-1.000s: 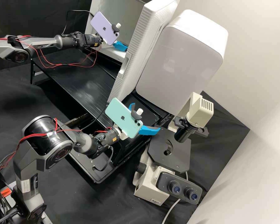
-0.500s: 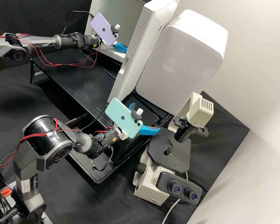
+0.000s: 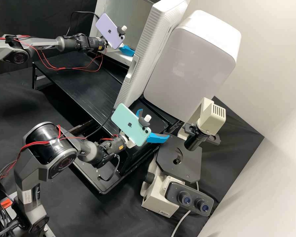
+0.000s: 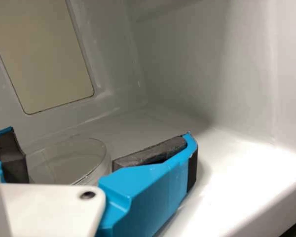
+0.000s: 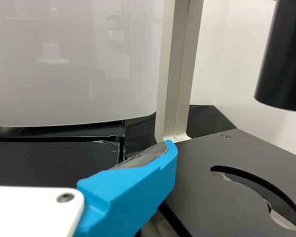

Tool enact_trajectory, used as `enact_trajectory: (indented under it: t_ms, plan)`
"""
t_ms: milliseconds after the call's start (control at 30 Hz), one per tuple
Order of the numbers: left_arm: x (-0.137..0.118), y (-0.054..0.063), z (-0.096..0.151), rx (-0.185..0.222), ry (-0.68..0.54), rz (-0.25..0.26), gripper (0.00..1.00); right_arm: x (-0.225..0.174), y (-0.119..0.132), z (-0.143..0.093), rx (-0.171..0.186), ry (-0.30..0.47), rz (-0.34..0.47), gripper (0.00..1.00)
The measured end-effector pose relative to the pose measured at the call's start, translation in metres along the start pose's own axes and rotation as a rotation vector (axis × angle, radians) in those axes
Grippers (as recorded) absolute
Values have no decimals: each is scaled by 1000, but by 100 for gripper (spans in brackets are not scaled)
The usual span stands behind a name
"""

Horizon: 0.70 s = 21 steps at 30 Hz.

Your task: Take the petri dish out of the incubator

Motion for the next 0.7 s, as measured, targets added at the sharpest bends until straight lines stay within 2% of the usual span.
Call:
enact_trajectory:
  t_ms: [700]
  plan:
    - [0, -1, 1, -13, -16, -6, 0, 0, 0, 0, 0, 0, 0, 100]
